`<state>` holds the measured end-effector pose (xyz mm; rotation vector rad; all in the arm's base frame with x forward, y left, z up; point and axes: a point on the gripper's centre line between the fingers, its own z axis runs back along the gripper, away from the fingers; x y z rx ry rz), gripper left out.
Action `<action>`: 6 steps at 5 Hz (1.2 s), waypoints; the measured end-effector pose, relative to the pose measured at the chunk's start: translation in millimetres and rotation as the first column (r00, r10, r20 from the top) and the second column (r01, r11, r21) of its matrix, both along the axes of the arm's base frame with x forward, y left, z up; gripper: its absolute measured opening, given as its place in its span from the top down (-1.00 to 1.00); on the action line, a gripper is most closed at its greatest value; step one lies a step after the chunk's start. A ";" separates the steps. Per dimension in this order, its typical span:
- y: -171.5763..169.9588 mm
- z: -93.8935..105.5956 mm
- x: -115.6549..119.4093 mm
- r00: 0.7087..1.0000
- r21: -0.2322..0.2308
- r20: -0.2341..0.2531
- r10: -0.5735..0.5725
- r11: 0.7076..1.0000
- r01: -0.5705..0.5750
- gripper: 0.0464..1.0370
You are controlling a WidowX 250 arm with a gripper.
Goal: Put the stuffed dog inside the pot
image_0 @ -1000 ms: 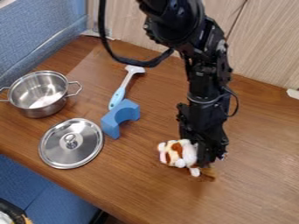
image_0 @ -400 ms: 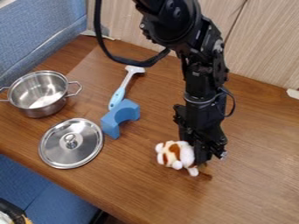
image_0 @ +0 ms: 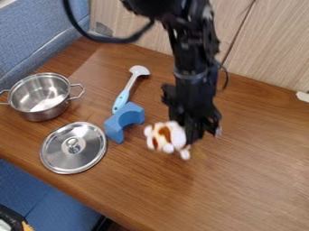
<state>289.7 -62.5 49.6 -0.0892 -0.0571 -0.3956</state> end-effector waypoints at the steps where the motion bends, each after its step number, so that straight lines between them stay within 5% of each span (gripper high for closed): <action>1: 38.4 35.6 3.8 0.987 -0.007 0.094 0.129 0.992 -0.129 0.44; 2: 83.5 48.9 -4.3 0.958 -0.009 0.125 0.257 0.966 -0.258 0.44; 4: 180.1 28.9 -12.2 0.802 0.040 0.091 0.591 0.802 -0.596 0.44; 6: 277.7 3.4 5.7 0.666 0.065 0.074 0.742 0.663 -0.746 0.44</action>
